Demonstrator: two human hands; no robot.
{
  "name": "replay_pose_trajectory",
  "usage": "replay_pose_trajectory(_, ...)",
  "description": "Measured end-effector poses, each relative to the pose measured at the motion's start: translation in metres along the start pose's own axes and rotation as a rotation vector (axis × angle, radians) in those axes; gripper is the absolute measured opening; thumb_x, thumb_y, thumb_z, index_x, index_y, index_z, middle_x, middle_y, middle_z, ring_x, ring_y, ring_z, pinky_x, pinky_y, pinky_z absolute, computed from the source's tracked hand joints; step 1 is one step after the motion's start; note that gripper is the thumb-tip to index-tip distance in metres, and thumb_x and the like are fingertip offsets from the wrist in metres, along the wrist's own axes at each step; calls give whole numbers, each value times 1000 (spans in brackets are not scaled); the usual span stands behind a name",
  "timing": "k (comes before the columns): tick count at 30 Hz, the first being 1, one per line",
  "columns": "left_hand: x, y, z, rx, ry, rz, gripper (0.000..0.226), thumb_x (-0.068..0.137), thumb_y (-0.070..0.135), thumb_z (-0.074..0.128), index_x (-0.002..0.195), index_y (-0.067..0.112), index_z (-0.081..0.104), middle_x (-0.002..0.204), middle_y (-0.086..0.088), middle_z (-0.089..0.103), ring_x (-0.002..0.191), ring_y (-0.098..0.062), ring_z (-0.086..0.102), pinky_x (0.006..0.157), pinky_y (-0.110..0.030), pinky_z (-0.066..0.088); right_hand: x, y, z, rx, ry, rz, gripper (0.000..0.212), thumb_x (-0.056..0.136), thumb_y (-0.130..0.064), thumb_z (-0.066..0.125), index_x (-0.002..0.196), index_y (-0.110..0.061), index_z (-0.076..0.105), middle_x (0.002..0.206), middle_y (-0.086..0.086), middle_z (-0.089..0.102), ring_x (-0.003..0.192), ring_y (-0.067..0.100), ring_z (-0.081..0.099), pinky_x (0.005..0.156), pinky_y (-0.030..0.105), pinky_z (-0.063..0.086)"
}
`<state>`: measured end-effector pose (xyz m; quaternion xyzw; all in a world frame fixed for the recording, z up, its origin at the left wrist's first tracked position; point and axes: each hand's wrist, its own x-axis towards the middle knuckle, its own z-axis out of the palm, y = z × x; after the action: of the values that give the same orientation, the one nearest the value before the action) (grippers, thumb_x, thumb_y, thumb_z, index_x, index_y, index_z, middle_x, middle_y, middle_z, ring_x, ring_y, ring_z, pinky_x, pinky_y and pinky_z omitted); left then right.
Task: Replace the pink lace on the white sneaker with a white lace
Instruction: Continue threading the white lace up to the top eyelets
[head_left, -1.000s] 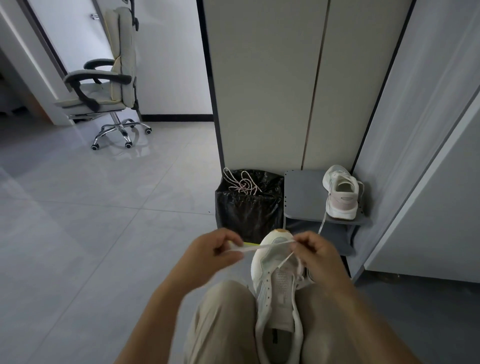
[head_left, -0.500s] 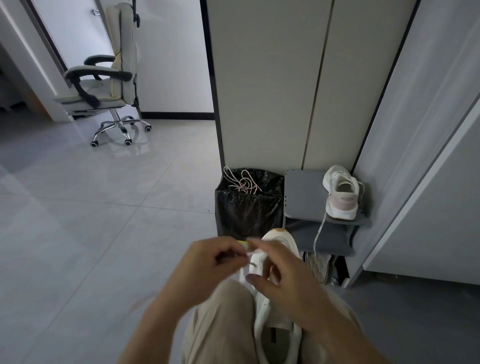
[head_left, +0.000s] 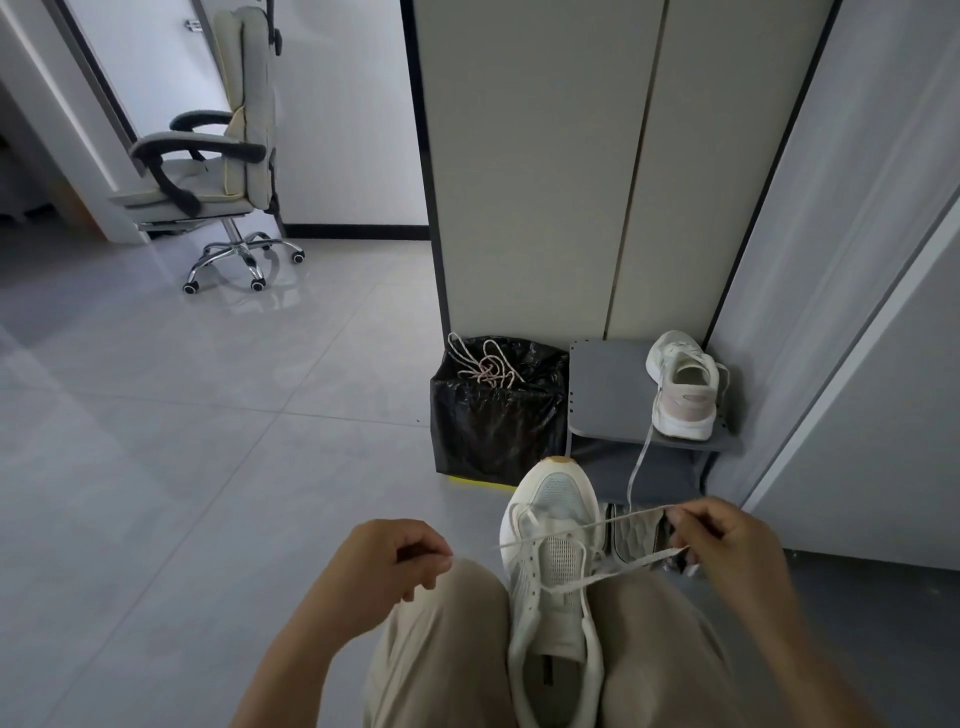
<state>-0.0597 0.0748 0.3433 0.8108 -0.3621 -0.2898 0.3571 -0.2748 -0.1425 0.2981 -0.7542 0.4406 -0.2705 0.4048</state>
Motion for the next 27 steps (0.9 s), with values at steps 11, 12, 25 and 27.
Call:
replay_pose_trajectory(11, 6, 10, 22, -161, 118, 77, 18, 89, -4, 50, 87, 11, 60, 71, -6, 69, 51, -16, 59, 51, -26, 51, 19, 29, -41, -518, -346, 203, 17, 88, -26, 60, 71, -26, 61, 78, -3, 63, 73, 12, 58, 58, 21, 38)
replay_pose_trajectory(12, 6, 13, 26, -169, 124, 84, 11, 88, -1, 54, 84, 8, 59, 68, -5, 69, 47, -16, 57, 47, -24, 48, 17, 29, -45, -602, -404, 199, 7, 86, -31, 59, 79, -29, 62, 91, -2, 62, 81, 13, 59, 62, 22, 40)
replay_pose_trajectory(25, 16, 42, 61, -133, -11, 223, 22, 98, 7, 39, 86, 25, 39, 66, 4, 63, 51, -6, 56, 54, -18, 47, -30, -63, 53, 94, -350, -306, 21, 81, -10, 69, 77, -30, 63, 72, -8, 68, 72, 3, 64, 68, 20, 51)
replay_pose_trajectory(27, 19, 32, 66, -97, 36, 186, 12, 98, 15, 42, 90, 24, 42, 73, 5, 64, 60, -8, 59, 58, -22, 49, -26, -59, 48, 38, -338, -321, 25, 81, -12, 69, 73, -34, 61, 70, -9, 65, 74, 1, 62, 67, 15, 49)
